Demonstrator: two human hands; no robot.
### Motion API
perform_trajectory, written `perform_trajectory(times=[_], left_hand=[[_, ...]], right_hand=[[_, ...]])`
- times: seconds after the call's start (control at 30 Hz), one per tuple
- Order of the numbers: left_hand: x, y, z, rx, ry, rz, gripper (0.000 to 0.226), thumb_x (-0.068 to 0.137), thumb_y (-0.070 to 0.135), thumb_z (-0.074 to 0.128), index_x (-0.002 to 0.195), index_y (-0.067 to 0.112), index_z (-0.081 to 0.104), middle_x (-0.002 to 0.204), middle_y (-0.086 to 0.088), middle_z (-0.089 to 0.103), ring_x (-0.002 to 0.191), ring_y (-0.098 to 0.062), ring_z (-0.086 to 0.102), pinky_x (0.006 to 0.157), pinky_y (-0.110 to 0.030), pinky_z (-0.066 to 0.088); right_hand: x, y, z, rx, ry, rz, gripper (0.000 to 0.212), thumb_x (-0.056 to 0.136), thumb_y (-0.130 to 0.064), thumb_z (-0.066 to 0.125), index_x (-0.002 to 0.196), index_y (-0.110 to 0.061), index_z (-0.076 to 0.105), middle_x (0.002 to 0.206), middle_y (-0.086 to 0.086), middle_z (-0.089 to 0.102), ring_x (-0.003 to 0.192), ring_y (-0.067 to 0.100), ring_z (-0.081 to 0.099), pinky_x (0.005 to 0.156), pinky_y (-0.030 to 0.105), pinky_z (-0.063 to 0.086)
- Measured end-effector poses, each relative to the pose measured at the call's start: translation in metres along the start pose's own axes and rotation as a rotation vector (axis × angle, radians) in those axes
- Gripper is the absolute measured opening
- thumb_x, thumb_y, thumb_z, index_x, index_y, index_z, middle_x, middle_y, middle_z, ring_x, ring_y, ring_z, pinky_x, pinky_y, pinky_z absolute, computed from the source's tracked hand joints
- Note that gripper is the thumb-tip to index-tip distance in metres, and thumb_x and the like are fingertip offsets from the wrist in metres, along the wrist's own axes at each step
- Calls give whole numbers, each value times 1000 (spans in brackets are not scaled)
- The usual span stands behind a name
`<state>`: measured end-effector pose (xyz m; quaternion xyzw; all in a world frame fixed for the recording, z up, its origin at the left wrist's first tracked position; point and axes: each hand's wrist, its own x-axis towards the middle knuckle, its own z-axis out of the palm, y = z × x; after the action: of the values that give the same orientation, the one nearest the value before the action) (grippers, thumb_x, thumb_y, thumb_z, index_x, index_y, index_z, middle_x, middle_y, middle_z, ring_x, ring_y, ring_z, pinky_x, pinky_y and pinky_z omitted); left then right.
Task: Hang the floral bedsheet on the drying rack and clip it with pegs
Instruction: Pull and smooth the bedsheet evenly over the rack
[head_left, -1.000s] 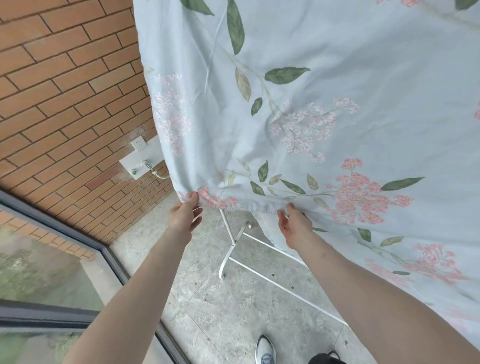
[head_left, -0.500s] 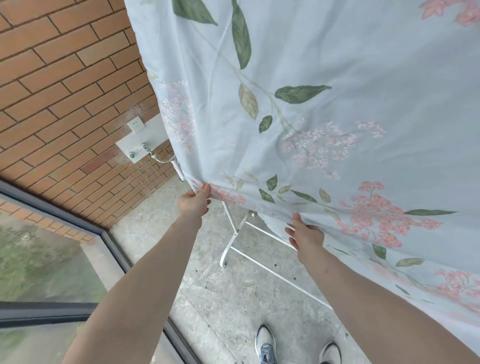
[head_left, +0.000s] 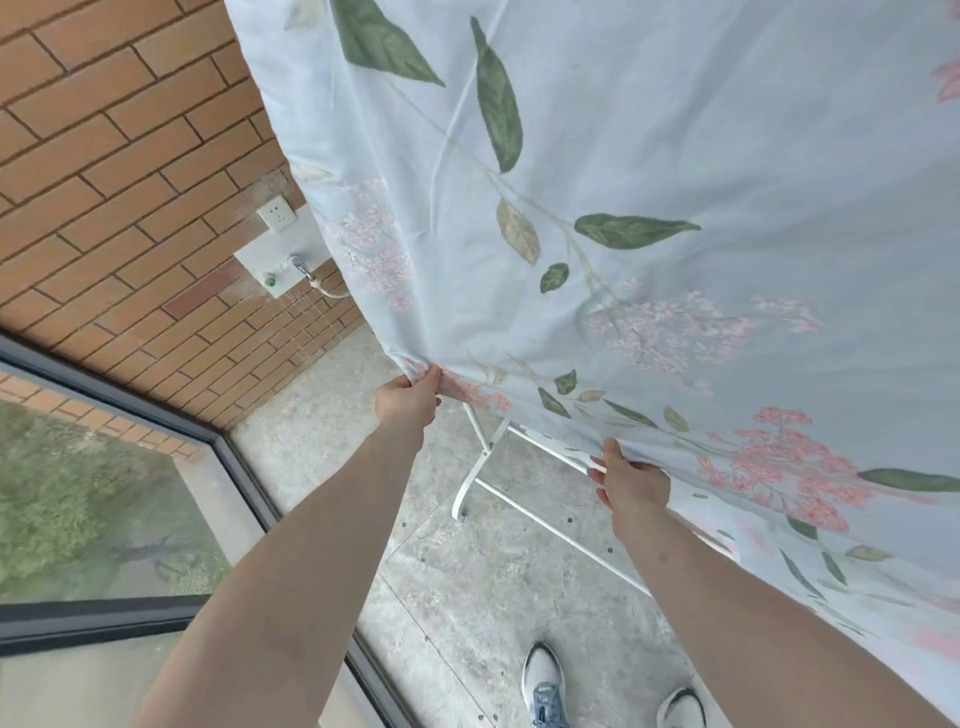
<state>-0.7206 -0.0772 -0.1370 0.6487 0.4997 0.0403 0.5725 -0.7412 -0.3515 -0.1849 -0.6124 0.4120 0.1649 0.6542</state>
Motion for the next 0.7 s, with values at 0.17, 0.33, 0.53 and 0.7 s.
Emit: perform_trajectory(times=[0.17, 0.33, 0.53, 0.7], left_hand=[[16, -19, 13, 29, -5, -11, 25, 88, 40, 78, 86, 16, 73, 81, -3, 74, 73, -16, 70, 80, -37, 61], [29, -42, 28, 55, 0, -28, 24, 88, 39, 78, 82, 17, 72, 76, -2, 73, 78, -18, 71, 82, -38, 60], [36, -57, 45, 70, -9, -29, 25, 88, 40, 79, 78, 19, 71, 77, -2, 73, 85, -21, 74, 85, -39, 62], [20, -65, 43, 37, -83, -93, 28, 88, 39, 80, 96, 13, 72, 94, -3, 75, 85, -13, 74, 77, -34, 63]], right_hand=[[16, 12, 1, -15, 27, 34, 28, 95, -34, 73, 84, -9, 70, 86, 1, 76, 68, 9, 72, 53, 25, 51], [37, 23, -5, -63, 33, 53, 28, 97, -35, 72, 93, -7, 71, 92, 2, 77, 70, 8, 72, 51, 23, 50], [56, 26, -11, -31, 23, 85, 24, 96, -32, 73, 90, -8, 70, 95, 3, 77, 73, 10, 72, 57, 26, 52], [44, 25, -32, 6, -17, 157, 22, 101, -29, 67, 90, -11, 63, 99, 5, 74, 77, 13, 71, 61, 27, 55]])
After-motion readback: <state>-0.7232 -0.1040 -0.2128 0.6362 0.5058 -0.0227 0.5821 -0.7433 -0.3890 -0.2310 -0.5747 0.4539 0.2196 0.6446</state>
